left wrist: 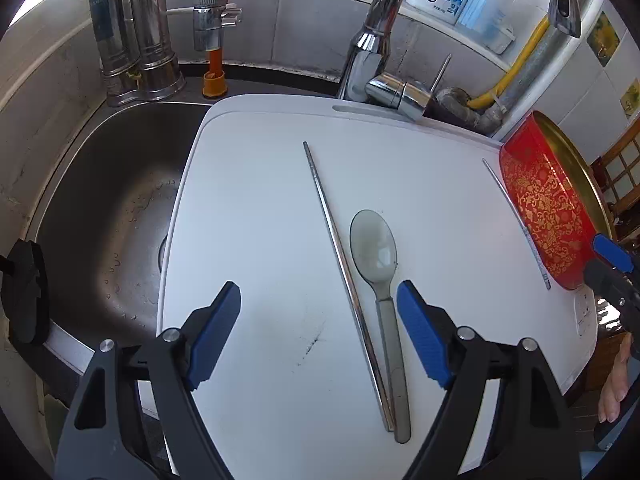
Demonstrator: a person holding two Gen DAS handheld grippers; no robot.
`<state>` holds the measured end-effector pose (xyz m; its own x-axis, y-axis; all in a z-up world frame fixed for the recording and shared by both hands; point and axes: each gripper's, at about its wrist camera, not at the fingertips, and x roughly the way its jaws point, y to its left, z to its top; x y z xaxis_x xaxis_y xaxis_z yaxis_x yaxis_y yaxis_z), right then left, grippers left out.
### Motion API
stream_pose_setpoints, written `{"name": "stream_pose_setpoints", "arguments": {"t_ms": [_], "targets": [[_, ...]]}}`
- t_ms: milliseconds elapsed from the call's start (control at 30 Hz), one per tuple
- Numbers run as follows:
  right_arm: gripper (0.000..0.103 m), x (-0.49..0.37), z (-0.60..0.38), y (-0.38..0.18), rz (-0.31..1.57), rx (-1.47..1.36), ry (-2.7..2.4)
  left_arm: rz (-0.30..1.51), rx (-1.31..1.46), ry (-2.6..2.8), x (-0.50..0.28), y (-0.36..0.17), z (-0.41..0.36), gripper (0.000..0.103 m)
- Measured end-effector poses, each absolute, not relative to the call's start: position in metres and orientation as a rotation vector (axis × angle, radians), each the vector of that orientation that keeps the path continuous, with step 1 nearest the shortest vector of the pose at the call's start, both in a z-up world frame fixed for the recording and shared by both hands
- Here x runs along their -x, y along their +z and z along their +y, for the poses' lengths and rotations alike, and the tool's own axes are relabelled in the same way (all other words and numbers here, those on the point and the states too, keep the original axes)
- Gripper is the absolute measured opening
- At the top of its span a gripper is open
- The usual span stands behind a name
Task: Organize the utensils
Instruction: 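Move both open tools back over the remaining steel chopsticks on the board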
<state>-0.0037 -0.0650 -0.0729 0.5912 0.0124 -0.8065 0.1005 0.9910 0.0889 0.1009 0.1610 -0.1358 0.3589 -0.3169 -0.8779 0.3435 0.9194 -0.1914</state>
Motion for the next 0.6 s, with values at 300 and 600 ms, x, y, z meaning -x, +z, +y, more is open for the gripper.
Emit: {"name": "stream_pose_setpoints", "arguments": {"t_ms": [300,600], "targets": [[0.067,0.012,-0.081,-0.109,1.004,-0.197,-0.15,1.121,-0.085,-0.449,-0.108,-0.148,0.163,0.078],[0.065,0.01,-0.101,-0.131,1.028,-0.258,-0.206,1.1,-0.149,-0.439,-0.107,-0.151,0.165,0.078]]}}
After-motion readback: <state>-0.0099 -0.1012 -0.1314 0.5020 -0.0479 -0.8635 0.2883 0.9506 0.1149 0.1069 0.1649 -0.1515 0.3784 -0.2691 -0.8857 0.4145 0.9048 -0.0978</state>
